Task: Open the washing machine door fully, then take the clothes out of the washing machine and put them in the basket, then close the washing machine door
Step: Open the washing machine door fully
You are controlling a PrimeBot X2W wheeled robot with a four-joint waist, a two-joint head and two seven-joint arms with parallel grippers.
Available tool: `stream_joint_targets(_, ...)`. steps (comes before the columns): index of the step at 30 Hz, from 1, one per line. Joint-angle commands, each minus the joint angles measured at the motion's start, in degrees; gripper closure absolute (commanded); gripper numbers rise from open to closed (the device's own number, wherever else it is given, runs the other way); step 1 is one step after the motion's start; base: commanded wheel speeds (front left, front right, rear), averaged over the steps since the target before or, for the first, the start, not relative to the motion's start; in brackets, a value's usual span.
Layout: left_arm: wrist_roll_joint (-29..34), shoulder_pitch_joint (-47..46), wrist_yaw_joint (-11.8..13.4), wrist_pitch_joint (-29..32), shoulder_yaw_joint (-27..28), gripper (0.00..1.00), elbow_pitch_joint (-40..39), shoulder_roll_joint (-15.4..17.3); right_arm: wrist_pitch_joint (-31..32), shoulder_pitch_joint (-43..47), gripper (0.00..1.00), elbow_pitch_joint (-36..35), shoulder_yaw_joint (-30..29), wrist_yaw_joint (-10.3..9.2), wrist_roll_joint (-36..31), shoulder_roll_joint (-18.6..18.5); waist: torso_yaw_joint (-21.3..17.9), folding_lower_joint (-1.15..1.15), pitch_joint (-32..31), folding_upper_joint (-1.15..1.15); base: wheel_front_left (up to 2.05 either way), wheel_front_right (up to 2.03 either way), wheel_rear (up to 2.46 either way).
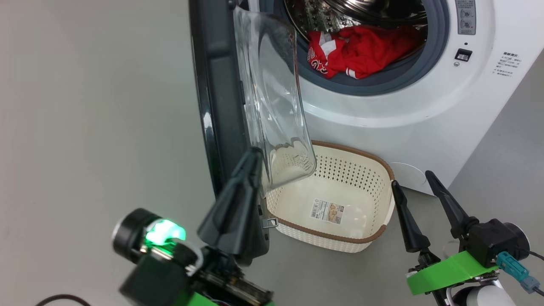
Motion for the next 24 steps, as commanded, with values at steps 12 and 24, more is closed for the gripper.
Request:
stream_joint_targets(12,-4.78,-0.97,-1.31,4.23,-4.85,1.00,7.38,0.31,-0.99,-0.78,0.00,-0.55,1.89,0.36,1.59,0.12,-0.91,0.00,-0.35,0.00,0.00,0.00,0.00)
stream_joint_targets(24,-4.10,-1.42,1.19,4.41,-3.53,1.00,15.85,0.94,-0.81,-1.19,0.00,-0.59,2.23,0.36,1.47,0.12,-2.06,0.00,0.62,0.00,0.00,0.00,0.00)
